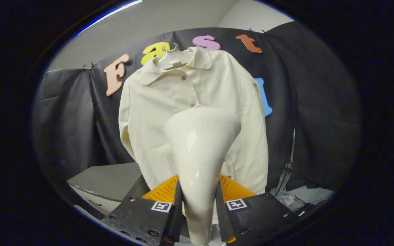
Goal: Iron the clothes twice with a garment steamer, once on the left side and once on the right side.
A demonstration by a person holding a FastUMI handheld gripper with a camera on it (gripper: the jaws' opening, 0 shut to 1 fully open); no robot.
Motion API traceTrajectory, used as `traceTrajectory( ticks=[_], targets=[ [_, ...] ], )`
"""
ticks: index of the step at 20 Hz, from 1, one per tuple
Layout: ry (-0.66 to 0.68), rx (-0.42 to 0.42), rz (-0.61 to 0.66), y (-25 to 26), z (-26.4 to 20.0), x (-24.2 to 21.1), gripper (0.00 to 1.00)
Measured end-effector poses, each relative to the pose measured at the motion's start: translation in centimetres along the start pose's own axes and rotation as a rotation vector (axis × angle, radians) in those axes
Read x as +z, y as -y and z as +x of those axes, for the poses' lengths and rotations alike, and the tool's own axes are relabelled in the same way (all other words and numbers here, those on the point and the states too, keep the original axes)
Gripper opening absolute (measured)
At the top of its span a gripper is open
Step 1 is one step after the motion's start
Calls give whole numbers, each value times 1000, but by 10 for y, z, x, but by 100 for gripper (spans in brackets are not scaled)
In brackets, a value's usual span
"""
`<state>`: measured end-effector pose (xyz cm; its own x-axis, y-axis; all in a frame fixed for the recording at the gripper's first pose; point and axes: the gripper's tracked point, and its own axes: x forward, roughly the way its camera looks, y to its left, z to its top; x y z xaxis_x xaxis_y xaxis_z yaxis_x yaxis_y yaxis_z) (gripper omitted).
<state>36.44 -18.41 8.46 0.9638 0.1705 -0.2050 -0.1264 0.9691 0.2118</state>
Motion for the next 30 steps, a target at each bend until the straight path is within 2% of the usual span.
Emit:
traceTrajectory(
  ticks=[4,8,11,14,17,20,26,30],
  targets=[
    [85,-57,17,40,35,55,44],
    [109,-86,9,70,61,93,44],
    [130,-86,32,73,84,126,44],
    [137,-65,23,65,103,142,45],
    [118,-70,26,64,116,141,45],
    [73,-61,6,64,125,118,45],
    [75,-58,57,74,125,87,45],
    [20,-76,83,91,118,41,45]
  ],
)
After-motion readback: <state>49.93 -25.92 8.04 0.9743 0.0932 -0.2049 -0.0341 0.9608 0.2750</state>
